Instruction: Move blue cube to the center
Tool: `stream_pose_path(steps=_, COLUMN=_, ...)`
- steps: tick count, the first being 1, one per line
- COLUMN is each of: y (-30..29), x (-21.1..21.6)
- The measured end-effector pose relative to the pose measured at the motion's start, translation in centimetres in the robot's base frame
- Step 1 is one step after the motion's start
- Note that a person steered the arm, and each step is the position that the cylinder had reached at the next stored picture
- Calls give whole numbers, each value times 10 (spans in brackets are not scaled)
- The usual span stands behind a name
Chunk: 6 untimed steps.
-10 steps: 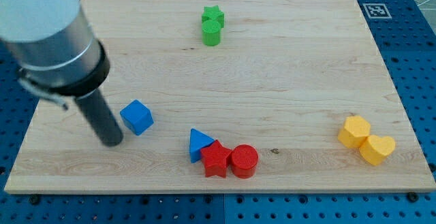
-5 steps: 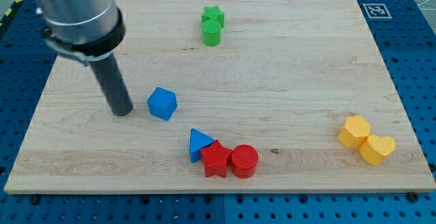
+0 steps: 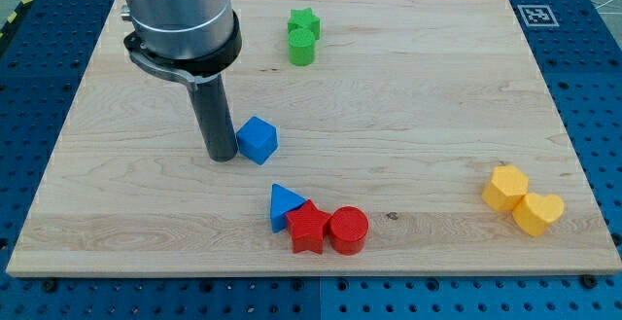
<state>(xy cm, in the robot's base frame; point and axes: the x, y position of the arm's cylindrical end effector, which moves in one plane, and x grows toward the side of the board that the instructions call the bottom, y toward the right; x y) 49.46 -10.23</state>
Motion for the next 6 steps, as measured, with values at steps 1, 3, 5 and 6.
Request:
stream_pose_path(steps=1, y=12, x=-1)
stream_pose_path(steps=3, y=33, x=-15)
stream_pose_path(steps=5, y=70, x=4)
stream_pose_path(steps=6, y=72, x=-15)
